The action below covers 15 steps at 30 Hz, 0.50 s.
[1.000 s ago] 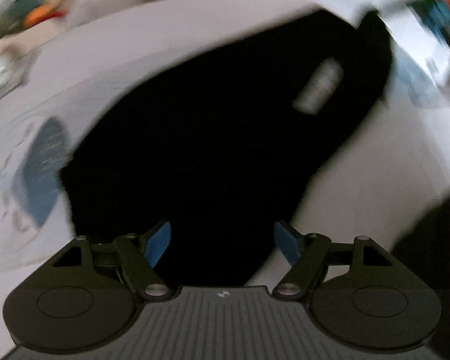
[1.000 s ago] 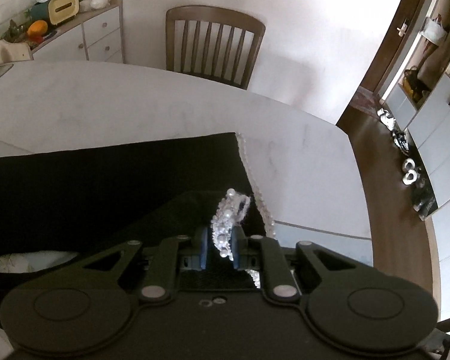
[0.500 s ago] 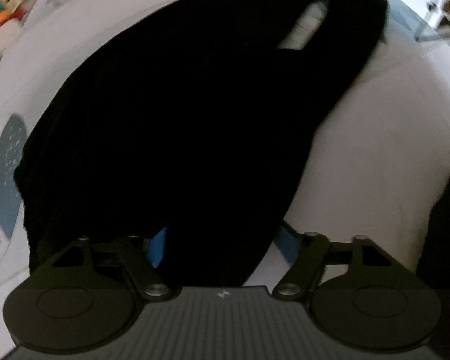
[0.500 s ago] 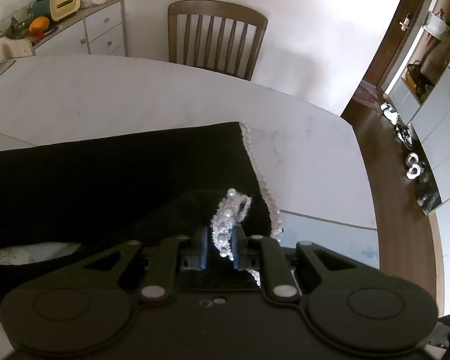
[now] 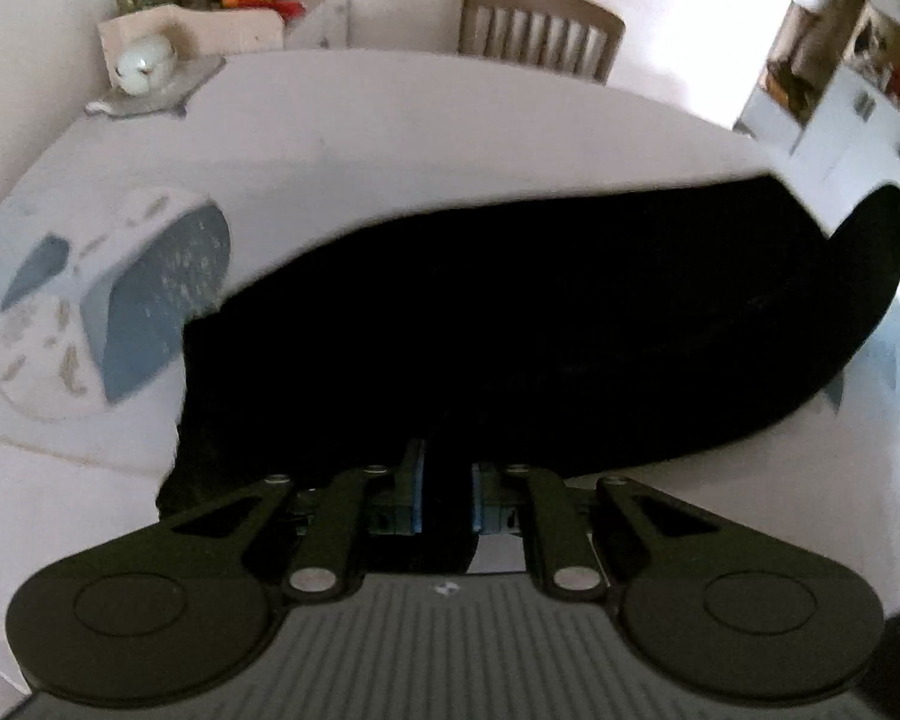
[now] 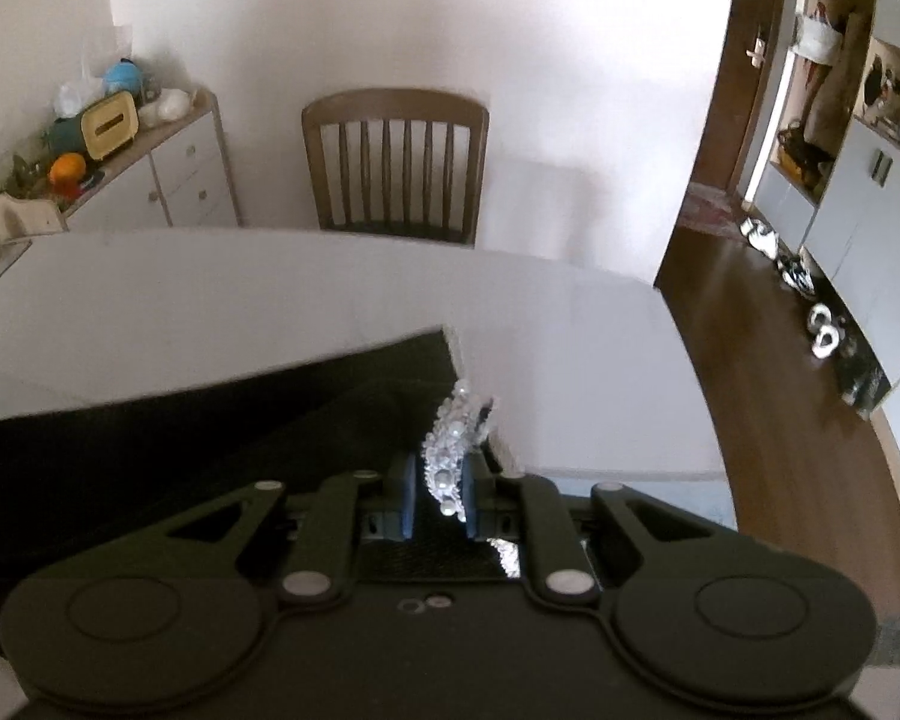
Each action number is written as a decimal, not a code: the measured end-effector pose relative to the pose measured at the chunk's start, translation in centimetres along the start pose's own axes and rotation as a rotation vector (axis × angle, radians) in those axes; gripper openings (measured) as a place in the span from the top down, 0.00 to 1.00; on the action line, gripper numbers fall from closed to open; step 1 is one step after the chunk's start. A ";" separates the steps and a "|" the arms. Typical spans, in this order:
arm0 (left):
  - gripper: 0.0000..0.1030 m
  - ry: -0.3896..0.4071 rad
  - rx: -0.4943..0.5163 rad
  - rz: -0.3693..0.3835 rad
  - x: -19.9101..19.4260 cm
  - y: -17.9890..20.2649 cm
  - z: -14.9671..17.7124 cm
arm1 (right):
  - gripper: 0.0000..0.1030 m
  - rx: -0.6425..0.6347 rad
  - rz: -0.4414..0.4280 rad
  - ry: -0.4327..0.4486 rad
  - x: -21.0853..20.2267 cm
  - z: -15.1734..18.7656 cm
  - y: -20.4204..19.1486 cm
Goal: Fold clothes
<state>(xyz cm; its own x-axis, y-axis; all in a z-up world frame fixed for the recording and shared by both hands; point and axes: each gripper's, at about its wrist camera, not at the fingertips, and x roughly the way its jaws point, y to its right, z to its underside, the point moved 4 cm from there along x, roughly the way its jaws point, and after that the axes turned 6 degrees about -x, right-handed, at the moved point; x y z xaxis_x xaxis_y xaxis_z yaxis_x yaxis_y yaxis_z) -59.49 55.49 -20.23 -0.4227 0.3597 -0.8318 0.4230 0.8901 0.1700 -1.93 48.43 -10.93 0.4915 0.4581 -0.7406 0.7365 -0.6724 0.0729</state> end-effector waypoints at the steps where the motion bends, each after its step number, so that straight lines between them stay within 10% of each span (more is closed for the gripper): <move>1: 0.88 0.017 -0.010 -0.002 0.0 -0.1 -1.1 | 0.00 -0.008 0.002 -0.001 0.4 -0.9 0.1; 15: 0.88 -0.163 -0.090 -0.105 11.6 -1.9 -12.2 | 0.00 -0.262 0.041 -0.343 17.4 -8.7 -4.5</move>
<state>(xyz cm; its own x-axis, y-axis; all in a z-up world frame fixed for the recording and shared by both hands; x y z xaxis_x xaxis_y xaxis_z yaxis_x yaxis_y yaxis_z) -74.98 61.41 -23.80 -0.3223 0.2201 -0.9207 0.3075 0.9442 0.1181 7.33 64.43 -18.32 0.3726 0.1849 -0.9094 0.8346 -0.4952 0.2413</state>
